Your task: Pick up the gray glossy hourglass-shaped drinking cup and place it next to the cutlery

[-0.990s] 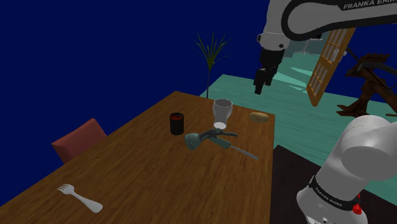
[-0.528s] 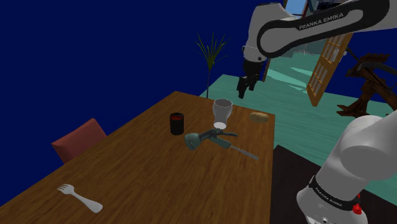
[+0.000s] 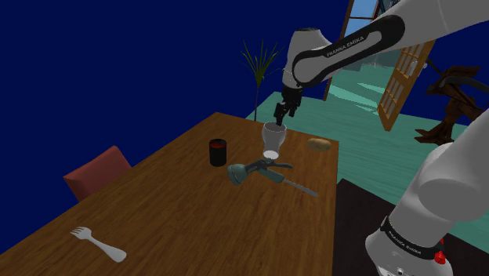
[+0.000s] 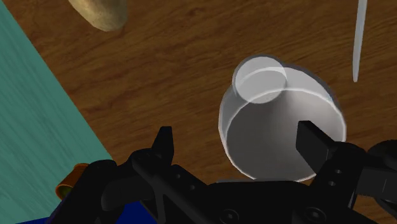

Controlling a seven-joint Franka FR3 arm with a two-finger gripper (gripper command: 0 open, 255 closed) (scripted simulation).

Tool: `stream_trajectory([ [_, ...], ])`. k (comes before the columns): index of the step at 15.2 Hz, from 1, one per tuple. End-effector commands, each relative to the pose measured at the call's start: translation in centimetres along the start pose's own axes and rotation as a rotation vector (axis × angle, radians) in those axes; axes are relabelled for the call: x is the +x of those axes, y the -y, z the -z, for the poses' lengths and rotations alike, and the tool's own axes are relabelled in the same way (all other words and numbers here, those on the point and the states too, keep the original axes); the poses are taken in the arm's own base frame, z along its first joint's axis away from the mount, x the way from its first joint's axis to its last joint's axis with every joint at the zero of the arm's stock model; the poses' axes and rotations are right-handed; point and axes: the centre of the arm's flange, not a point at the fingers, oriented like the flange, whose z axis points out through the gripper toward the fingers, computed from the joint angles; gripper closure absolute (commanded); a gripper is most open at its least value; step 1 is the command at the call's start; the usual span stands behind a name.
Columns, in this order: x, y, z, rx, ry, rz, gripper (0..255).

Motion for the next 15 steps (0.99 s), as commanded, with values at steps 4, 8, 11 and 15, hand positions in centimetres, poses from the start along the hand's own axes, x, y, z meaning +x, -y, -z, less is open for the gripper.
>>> stream_trajectory([
  [4,1.6,-0.3,-3.0,0.002,-0.013,-0.001,0],
  [8,1.7,-0.3,-5.1,0.002,-0.013,-0.001,0],
  [11,1.7,-0.3,-5.4,0.002,-0.013,-0.001,0],
  [15,1.7,-0.3,-5.4,0.002,-0.013,-0.001,0],
])
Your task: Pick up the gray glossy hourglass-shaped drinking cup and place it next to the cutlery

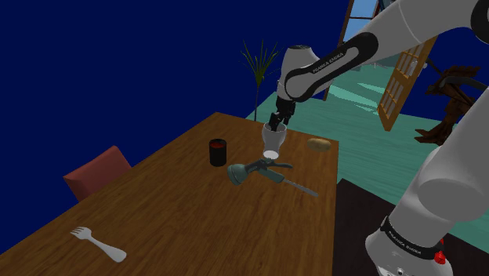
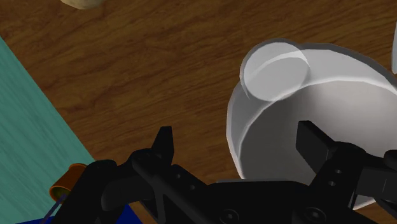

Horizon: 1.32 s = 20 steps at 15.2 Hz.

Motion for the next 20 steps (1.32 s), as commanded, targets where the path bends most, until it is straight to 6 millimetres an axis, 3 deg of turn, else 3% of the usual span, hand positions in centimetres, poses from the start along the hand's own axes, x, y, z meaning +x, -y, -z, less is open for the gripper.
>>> stream_trajectory([
  [1,0.0,0.0,0.0,0.000,0.000,0.000,0],
  [2,0.0,0.0,0.0,0.000,0.000,0.000,255],
  [11,0.0,0.0,0.0,0.000,0.000,0.000,255],
  [20,0.6,-0.5,4.7,0.000,0.000,0.000,255],
])
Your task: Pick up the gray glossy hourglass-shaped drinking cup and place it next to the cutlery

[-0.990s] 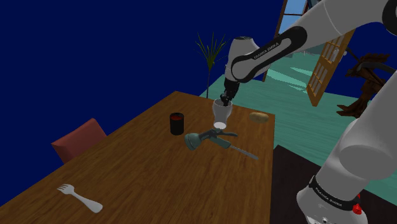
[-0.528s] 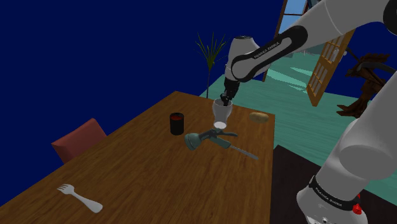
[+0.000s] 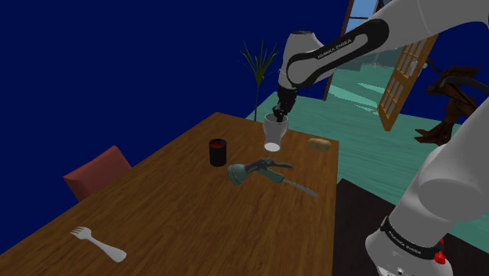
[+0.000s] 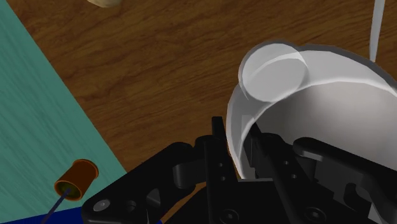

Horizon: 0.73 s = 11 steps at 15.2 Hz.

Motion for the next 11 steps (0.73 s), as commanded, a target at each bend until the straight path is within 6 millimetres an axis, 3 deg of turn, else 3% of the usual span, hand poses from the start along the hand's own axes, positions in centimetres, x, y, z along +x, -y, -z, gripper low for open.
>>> stream_trajectory([
  [1,0.2,-0.1,1.1,0.000,0.000,0.000,255],
  [11,0.9,-0.6,6.3,0.000,0.000,0.000,255],
])
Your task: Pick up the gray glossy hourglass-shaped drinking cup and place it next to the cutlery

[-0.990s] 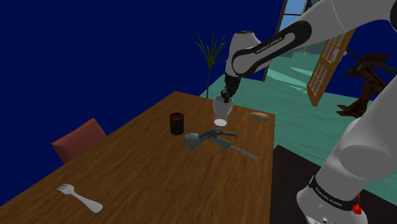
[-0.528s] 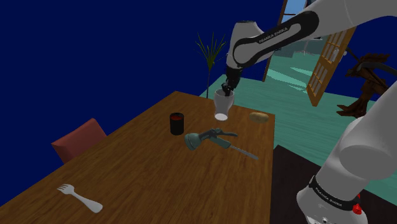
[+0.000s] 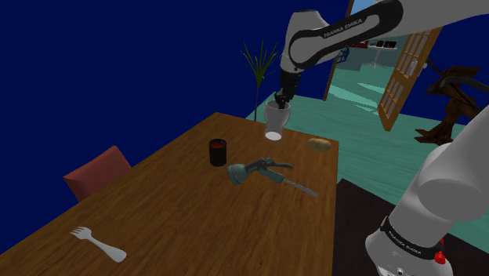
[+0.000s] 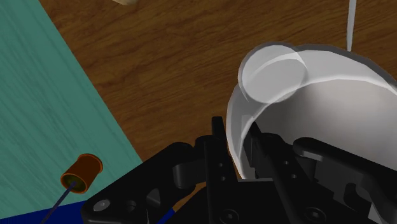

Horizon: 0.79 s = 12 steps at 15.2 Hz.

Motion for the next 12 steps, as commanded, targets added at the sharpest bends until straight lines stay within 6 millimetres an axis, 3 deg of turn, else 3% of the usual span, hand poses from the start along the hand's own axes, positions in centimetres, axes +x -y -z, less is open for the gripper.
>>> stream_trajectory([
  [1,0.1,-0.1,1.2,0.000,0.000,0.000,255],
  [12,0.9,-0.7,6.9,0.000,0.000,0.000,255],
])
